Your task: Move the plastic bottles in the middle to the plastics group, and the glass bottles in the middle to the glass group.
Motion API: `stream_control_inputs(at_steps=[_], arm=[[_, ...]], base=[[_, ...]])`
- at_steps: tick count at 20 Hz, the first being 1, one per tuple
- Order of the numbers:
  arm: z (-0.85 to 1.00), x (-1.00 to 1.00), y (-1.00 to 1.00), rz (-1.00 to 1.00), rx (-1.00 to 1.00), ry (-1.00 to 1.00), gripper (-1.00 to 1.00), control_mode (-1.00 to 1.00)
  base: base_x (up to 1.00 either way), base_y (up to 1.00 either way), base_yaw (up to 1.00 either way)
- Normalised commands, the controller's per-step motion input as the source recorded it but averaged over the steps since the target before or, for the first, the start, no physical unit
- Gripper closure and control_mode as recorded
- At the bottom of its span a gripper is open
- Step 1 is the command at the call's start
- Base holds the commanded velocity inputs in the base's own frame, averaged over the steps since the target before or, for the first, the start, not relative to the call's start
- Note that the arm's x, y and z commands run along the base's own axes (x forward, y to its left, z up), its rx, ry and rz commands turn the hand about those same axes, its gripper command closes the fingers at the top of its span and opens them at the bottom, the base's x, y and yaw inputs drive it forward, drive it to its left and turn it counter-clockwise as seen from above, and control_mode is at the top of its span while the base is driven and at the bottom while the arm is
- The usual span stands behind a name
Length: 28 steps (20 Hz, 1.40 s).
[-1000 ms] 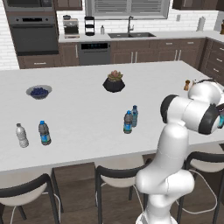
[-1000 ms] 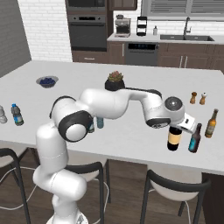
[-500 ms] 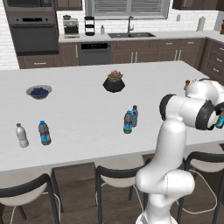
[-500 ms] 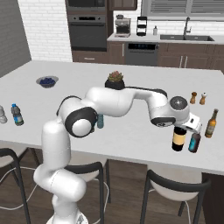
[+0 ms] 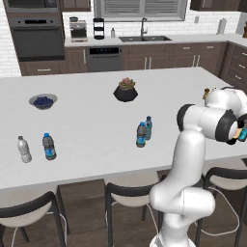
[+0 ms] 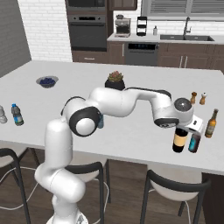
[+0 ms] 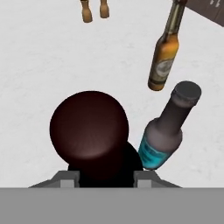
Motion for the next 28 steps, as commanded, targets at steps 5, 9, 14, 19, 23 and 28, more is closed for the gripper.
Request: stream_control_inputs(at_steps=[5,9,14,19,23,28], arm=[[-0.2,0.0,0.0,0.0,0.0,0.0,1.0,-1.0],[0.0,0.0,0.0,0.0,0.0,0.0,1.0,-1.0],[0.03,0.0,0.01,0.0,-0.01,0.0,-1.0,-1.0],[0.03,0.0,0.07,0.0,-0.03,0.0,-1.0,-1.0],[0.17,0.0,0.11,0.0,-0.01,0.0,-1.0,-1.0],[0.1,-0.36,0.47,0.0,0.0,0.0,-1.0,-1.0]], base=[[0.0,0.0,0.0],[0.0,0.0,0.0],[0.0,0.0,0.0],[0.0,0.0,0.0],[0.0,0.0,0.0],[0.0,0.0,0.0]])
